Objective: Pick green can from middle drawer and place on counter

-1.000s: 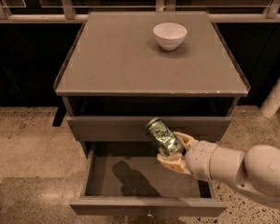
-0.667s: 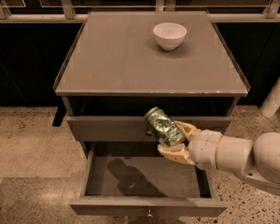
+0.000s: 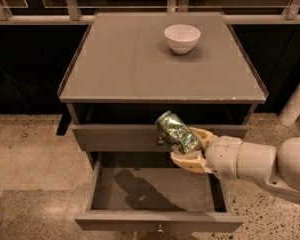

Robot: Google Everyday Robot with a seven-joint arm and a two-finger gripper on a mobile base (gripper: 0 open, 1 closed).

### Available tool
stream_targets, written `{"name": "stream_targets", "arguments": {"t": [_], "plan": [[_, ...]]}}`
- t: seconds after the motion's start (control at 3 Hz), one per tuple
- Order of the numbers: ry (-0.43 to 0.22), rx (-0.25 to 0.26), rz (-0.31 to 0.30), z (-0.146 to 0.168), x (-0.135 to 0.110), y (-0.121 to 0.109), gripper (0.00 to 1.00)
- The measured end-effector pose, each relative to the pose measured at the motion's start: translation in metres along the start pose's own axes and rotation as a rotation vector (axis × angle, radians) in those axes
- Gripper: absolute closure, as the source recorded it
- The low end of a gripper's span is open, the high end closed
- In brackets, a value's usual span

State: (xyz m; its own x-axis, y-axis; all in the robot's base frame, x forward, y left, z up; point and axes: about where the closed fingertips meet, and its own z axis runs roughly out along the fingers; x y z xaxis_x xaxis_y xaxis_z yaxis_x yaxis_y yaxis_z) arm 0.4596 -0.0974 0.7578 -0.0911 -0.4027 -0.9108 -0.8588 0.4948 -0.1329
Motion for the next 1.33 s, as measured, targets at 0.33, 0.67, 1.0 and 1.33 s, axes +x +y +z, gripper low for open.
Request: {"name": "stream_targets", "arguments": {"t": [0.33, 0.67, 1.0, 1.33], "plan": [[-0.031, 0.011, 0.004, -0.025, -0.031, -0.010, 1.00], [-0.041, 0.040, -0.026, -0.046, -0.067, -0.023, 1.00], [-0.006, 0.080, -0.044, -0.055, -0.091, -0.045, 1.00], [0.057, 0.132, -0.049, -0.056, -0.108, -0.084, 1.00]]}}
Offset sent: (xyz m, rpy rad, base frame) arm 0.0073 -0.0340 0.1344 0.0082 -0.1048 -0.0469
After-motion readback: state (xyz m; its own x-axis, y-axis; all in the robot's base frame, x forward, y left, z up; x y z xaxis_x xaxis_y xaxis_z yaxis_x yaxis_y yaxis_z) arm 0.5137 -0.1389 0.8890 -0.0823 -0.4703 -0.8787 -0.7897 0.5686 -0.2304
